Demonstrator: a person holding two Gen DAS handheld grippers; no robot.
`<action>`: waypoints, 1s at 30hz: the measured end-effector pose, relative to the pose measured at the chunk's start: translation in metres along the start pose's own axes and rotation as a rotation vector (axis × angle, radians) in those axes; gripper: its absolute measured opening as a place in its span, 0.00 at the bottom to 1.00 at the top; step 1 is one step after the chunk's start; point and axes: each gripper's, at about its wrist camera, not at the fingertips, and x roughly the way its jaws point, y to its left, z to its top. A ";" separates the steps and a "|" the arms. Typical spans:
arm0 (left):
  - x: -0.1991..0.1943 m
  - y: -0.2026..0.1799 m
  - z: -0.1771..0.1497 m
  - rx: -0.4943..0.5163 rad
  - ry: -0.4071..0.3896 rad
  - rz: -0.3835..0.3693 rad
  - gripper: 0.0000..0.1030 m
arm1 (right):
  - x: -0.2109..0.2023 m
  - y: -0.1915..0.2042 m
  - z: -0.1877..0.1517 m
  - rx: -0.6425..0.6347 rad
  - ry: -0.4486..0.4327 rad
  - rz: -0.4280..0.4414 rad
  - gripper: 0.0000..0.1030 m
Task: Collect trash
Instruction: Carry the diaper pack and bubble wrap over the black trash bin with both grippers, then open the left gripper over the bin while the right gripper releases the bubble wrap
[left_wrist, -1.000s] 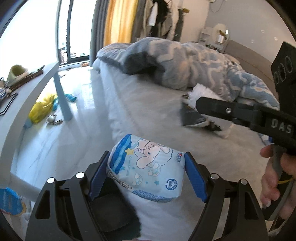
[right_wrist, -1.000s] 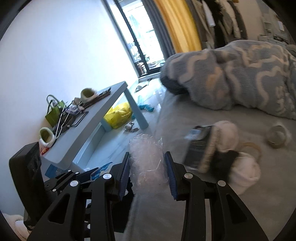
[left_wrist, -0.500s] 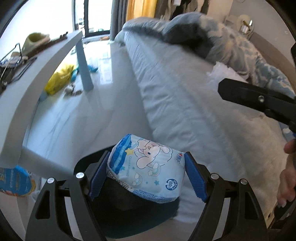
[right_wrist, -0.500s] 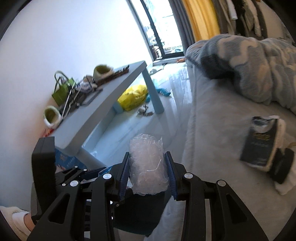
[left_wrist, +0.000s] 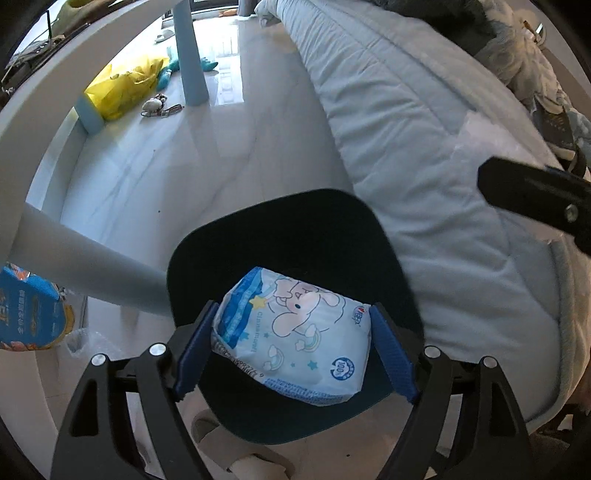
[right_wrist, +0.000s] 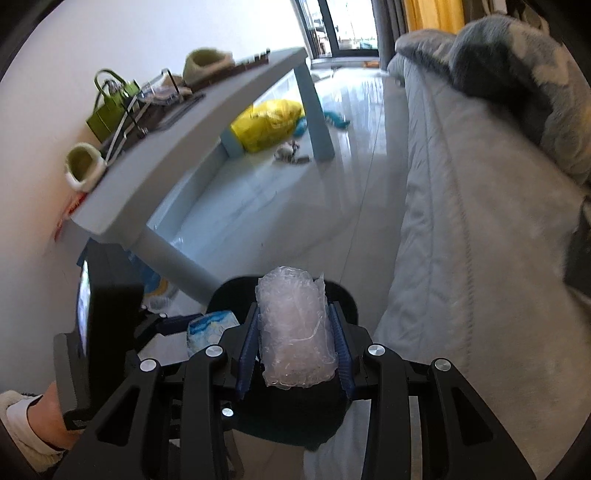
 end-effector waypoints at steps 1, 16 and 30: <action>0.000 0.001 0.001 0.000 0.000 0.002 0.83 | 0.003 0.001 -0.001 0.001 0.011 -0.002 0.36; -0.046 0.021 0.012 0.022 -0.190 0.007 0.92 | 0.060 0.008 -0.011 0.011 0.148 -0.028 0.36; -0.085 0.053 0.014 -0.037 -0.297 -0.031 0.70 | 0.093 0.015 -0.015 0.070 0.193 -0.020 0.37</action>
